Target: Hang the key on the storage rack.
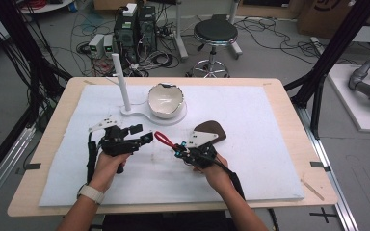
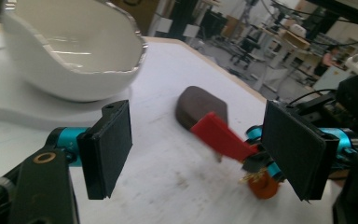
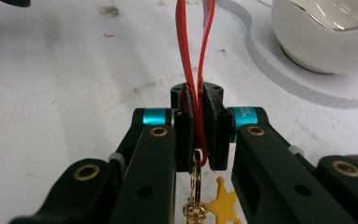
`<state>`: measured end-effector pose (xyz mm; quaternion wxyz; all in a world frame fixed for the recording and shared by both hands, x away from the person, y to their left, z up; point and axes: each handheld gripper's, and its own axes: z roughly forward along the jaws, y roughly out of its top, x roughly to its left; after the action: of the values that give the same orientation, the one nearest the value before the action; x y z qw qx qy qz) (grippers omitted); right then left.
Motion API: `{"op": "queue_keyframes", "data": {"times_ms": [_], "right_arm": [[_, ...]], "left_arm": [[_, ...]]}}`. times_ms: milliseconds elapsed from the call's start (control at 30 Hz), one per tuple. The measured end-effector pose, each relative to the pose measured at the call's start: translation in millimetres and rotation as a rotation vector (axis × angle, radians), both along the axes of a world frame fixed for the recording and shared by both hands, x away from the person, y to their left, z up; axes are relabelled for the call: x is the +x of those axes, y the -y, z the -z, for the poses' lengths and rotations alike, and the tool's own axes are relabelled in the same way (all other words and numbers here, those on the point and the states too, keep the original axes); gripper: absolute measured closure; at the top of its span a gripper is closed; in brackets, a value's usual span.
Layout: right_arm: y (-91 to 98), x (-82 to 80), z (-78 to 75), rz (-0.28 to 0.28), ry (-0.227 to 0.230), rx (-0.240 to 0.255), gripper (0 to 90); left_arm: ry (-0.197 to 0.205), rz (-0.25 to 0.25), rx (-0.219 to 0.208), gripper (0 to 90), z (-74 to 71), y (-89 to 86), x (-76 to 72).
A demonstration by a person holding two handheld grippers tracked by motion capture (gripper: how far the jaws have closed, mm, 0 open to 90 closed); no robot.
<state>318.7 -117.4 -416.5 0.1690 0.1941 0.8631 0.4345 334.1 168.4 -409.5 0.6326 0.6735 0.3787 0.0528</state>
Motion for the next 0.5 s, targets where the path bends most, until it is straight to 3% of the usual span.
{"op": "queue_keyframes", "data": {"times_ms": [167,367,467,500], "right_arm": [[-1.1,-0.5,-1.7,-0.027,0.002,0.035,84.2],[1.9,1.1,-2.5,-0.096,-0.067,0.09,84.1],[2.8,2.4,-2.6,-0.116,-0.088,0.105,84.1],[3.0,3.4,-2.2,-0.14,-0.113,0.123,84.0]], "left_arm": [[0.026,0.042,0.011,24.6,-3.2,7.1,2.8],[0.128,0.148,0.028,29.7,-4.1,-2.2,0.4],[0.133,0.176,0.02,31.1,-3.3,-5.7,1.1],[0.134,0.192,0.019,35.8,-2.8,-5.9,1.3]]}}
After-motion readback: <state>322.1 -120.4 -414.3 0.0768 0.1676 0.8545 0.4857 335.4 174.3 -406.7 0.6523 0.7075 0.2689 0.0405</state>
